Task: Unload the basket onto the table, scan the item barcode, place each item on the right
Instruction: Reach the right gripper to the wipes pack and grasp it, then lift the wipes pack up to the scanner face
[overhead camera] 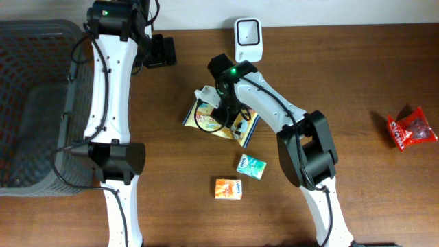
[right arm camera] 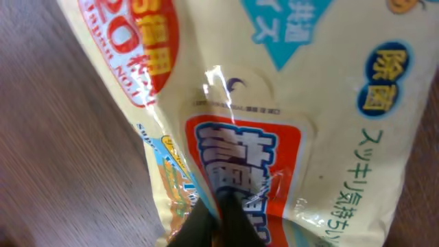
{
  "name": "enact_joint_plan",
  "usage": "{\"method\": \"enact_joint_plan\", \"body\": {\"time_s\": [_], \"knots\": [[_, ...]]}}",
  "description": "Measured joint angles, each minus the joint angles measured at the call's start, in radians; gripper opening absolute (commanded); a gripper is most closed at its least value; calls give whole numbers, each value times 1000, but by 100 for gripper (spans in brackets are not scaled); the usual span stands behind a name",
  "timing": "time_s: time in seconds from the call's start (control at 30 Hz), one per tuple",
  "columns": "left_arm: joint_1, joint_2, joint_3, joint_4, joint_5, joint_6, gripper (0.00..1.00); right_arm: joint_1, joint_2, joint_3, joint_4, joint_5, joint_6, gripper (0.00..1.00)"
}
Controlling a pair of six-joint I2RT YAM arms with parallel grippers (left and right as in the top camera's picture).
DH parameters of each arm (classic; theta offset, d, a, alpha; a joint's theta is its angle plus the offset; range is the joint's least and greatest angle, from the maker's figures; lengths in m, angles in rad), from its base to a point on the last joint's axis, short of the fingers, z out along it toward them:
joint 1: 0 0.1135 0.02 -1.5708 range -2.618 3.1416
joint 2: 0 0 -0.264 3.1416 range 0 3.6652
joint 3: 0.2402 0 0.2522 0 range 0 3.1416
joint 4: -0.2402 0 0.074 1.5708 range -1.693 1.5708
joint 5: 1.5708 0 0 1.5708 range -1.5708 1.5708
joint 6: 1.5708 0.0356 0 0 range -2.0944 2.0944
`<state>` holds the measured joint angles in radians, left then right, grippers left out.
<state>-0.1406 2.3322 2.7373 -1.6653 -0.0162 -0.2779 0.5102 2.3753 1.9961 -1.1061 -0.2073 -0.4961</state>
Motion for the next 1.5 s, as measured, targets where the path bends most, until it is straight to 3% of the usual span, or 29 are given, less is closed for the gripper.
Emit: {"method": "enact_joint_plan", "body": {"time_s": [0.2,0.47,0.67,0.7,0.73,0.8,0.87,0.93,1.13,1.2,1.27,1.33,1.4,1.5], "knots": [[0,0,0,-1,0,0,99,-4,1,59,-12,34,180,4],[0,0,0,-9,0,0,99,-153,1,397,-116,85,394,4],[0,0,0,-11,0,0,99,-184,1,440,-142,88,426,4],[0,0,0,-11,0,0,99,-181,1,429,-148,87,425,19],[0,0,0,-11,0,0,99,-174,1,401,-153,87,425,75],[0,1,0,-11,0,0,99,-169,1,359,-155,88,433,79],[0,6,0,-17,0,0,99,-170,1,294,-145,100,461,93],[0,11,-7,-16,0,0,99,-178,1,234,-123,111,483,100],[0,19,-19,-12,0,0,99,-220,1,48,-24,130,519,100],[0,19,-19,-8,0,0,99,-220,1,-1,25,137,522,92],[0,19,-19,-7,0,0,99,-220,-9,-40,73,147,524,72],[0,19,-19,-7,0,0,99,-221,-21,-64,105,152,526,44],[0,19,-19,-6,0,0,99,-221,-28,-69,116,154,526,8],[0,19,-19,-6,0,0,99,-220,-43,-69,120,150,546,4]]}}
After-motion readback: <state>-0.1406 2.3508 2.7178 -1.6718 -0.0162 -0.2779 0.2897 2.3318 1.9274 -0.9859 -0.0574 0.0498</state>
